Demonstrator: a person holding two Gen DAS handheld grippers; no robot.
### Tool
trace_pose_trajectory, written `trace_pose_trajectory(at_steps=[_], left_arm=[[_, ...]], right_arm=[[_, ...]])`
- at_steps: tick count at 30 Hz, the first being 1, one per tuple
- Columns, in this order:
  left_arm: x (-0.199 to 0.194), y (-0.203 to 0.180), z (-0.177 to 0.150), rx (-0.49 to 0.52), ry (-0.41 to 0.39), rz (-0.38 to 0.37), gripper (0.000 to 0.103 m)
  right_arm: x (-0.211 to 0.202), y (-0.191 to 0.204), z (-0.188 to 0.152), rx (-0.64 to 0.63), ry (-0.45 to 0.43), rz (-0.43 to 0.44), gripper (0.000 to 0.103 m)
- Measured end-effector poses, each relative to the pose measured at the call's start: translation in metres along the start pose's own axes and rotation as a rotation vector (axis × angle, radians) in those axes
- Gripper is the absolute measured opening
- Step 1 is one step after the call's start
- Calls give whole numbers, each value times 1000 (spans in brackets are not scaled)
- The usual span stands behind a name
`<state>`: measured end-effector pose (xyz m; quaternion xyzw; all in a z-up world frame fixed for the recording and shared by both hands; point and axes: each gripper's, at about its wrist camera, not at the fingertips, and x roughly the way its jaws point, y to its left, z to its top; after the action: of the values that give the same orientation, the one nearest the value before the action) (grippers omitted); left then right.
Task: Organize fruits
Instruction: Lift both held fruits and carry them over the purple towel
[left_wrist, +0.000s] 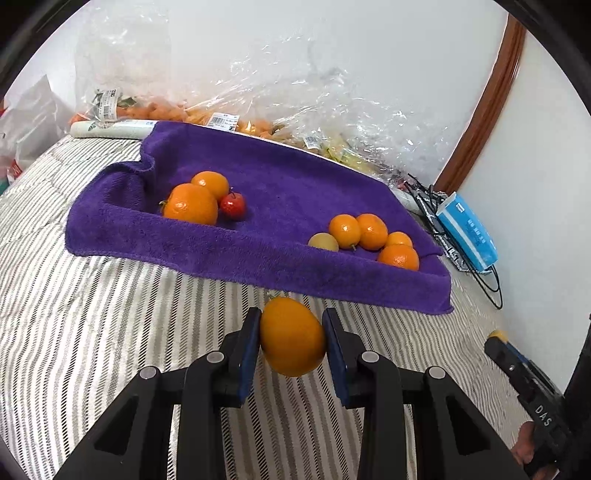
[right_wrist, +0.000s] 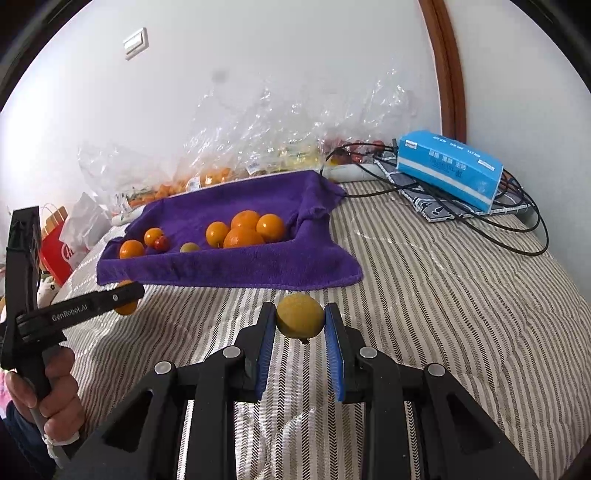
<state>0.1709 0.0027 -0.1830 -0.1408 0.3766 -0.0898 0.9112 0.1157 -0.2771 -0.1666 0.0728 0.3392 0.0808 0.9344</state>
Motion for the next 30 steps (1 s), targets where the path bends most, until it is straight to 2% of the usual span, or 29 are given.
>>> trace_pose_trajectory(at_steps=[6,12,18,30], left_arm=[[-12,2,-3,26,5,-5,32],[-27,1,8,49,-1,2,32],[-42,1,30,67,-32,13,32],[-47,16,88,43,-91,52,32]], right_arm=[[-3,12,3,4,6,44,27],[-9,33,21,-31,-16,60,27],[-11,57,46,-87,-47,56,27],[11,73,96,-41,-59,77,27]])
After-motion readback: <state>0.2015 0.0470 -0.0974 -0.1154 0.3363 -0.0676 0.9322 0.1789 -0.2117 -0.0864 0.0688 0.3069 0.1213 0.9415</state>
